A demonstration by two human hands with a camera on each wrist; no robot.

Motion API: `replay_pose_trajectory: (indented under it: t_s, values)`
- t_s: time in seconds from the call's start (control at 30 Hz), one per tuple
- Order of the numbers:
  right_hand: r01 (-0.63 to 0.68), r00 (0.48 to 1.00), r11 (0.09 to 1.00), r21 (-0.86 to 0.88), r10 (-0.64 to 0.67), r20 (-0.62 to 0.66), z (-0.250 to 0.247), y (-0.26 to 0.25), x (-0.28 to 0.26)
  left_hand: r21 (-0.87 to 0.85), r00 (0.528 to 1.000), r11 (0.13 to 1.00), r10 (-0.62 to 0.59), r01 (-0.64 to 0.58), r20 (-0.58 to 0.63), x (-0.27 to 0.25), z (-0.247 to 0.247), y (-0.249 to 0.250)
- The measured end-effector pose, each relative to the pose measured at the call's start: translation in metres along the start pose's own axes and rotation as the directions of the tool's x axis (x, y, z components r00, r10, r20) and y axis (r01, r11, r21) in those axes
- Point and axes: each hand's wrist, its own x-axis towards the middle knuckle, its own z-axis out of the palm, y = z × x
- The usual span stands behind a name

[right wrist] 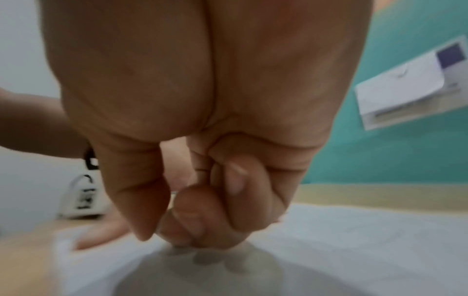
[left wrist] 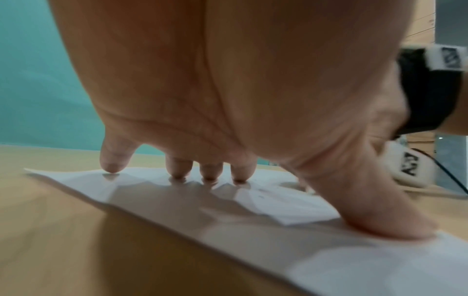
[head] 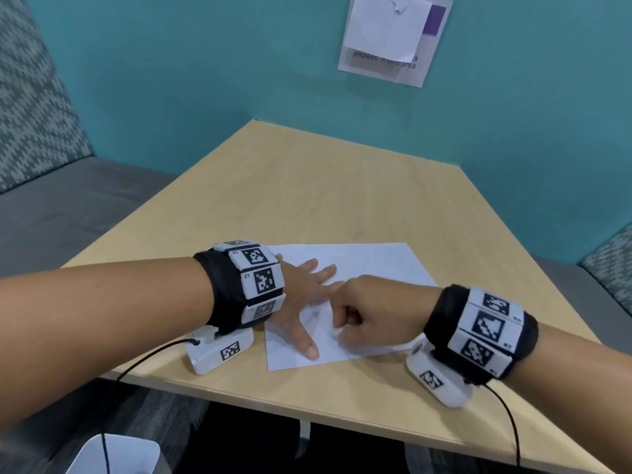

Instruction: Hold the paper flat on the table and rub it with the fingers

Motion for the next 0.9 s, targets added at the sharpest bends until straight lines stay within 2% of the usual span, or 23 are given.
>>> replay_pose_trajectory:
  t_s: [0.13,0.27,0.4,0.47,0.57,0.73,0.83,0.9]
  values:
    - [-0.114,0.99,0.993,0.009,0.115,-0.08,-0.011,0.021,0.008,0.024,1.0,0.999,-0.027,0.027,0.006,-0.001,-0.002,0.004]
    - [0.008,1.0,1.0,0.024,-0.009,0.023,0.001,0.002,0.002,0.0,1.0,1.0,-0.006,0.006,0.007,-0.002,-0.002,0.001]
    - [-0.14,0.984,0.99,0.022,0.142,-0.111,-0.015,0.032,0.01,0.036,1.0,0.999,-0.025,0.024,0.019,-0.002,-0.003,0.004]
    - [-0.103,0.991,0.995,-0.015,0.102,-0.087,-0.009,0.026,0.009,0.024,1.0,0.999,-0.024,0.024,0.013,-0.004,-0.002,0.004]
    - [0.018,0.999,1.0,0.005,-0.018,0.029,0.002,0.007,0.005,0.004,1.0,1.0,-0.003,0.003,0.008,-0.005,-0.002,0.002]
    - [-0.121,0.987,0.993,-0.01,0.12,-0.105,-0.011,0.029,0.01,0.044,1.0,0.999,-0.02,0.019,0.017,-0.001,-0.001,0.002]
    - [0.016,1.0,1.0,-0.013,-0.016,-0.01,0.004,0.007,0.006,0.004,1.0,1.0,0.006,-0.007,0.006,-0.002,-0.001,0.001]
    - [0.016,1.0,1.0,-0.015,-0.016,-0.02,0.0,0.01,0.008,0.013,1.0,1.0,0.01,-0.01,0.011,-0.002,-0.002,0.0]
